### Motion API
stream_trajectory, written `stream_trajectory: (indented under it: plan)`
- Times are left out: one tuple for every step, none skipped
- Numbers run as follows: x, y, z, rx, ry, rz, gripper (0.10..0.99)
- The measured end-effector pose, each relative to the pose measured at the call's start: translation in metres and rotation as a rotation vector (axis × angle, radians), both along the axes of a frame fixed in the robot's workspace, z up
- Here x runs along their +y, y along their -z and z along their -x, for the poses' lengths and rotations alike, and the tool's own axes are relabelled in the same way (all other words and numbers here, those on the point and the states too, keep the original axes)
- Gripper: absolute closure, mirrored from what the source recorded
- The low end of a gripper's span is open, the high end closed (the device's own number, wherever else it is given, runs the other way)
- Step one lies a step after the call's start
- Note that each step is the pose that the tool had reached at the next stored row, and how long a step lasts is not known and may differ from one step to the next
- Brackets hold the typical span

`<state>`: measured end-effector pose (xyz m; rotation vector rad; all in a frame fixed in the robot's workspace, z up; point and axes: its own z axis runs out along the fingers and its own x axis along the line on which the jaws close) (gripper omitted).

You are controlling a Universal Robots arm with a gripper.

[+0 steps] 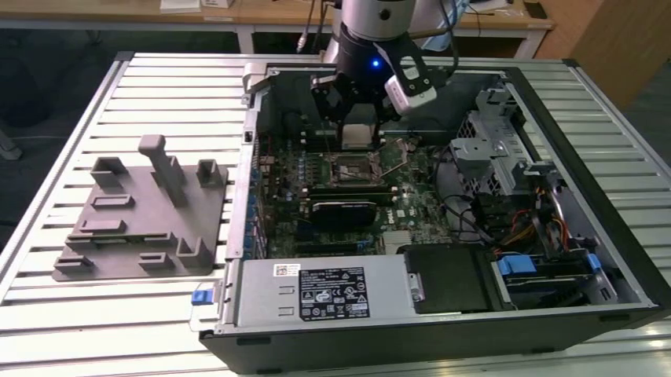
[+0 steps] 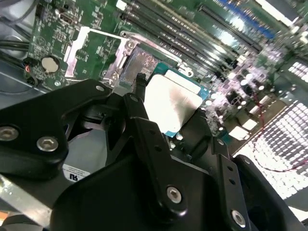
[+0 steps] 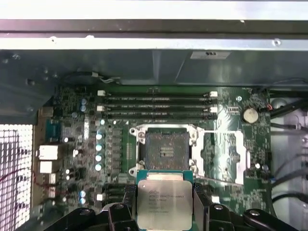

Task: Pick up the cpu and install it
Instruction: 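Pick up the cpu and move it towards the insertion slot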

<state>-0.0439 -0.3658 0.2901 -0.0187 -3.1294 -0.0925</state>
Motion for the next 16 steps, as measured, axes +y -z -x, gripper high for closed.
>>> stream_trajectory:
  plan:
    - [0.0016,0.0018,0.0,-0.0001,0.0,0.0,0.541]
    - [0.0033,0.0037,0.0,0.0,0.0,0.0,0.541]
    - [0.0047,0.0055,0.0,0.0,0.0,0.0,0.541]
    - [0.0061,0.0073,0.0,0.0,0.0,0.0,0.541]
    - [0.0073,0.0092,0.0,0.0,0.0,0.0,0.541]
    - [0.0084,0.011,0.0,-0.0001,0.0,0.0,0.541]
    - [0.0093,0.0128,0.0,-0.0001,0.0,0.0,0.541]
    - [0.01,0.0146,0.0,0.0,0.0,0.0,0.541]
    - [0.0107,0.0164,0.0,0.0,0.0,0.0,0.541]
    - [0.0113,0.0182,-0.0001,0.0001,0.0,0.0,0.541]
    - [0.0118,0.0201,-0.0002,0.0002,0.0,0.0,0.541]
    - [0.0122,0.0219,-0.0003,0.0004,0.0,0.0,0.541]
    - [0.0126,0.0236,-0.0004,0.0007,0.0,0.0,0.541]
    - [0.0127,0.0246,-0.0004,0.0009,0.0,0.0,0.541]
    - [0.0127,0.0246,-0.0004,0.001,0.0,0.0,0.541]
    - [0.0127,0.0245,-0.0004,0.0011,0.0,0.0,0.541]
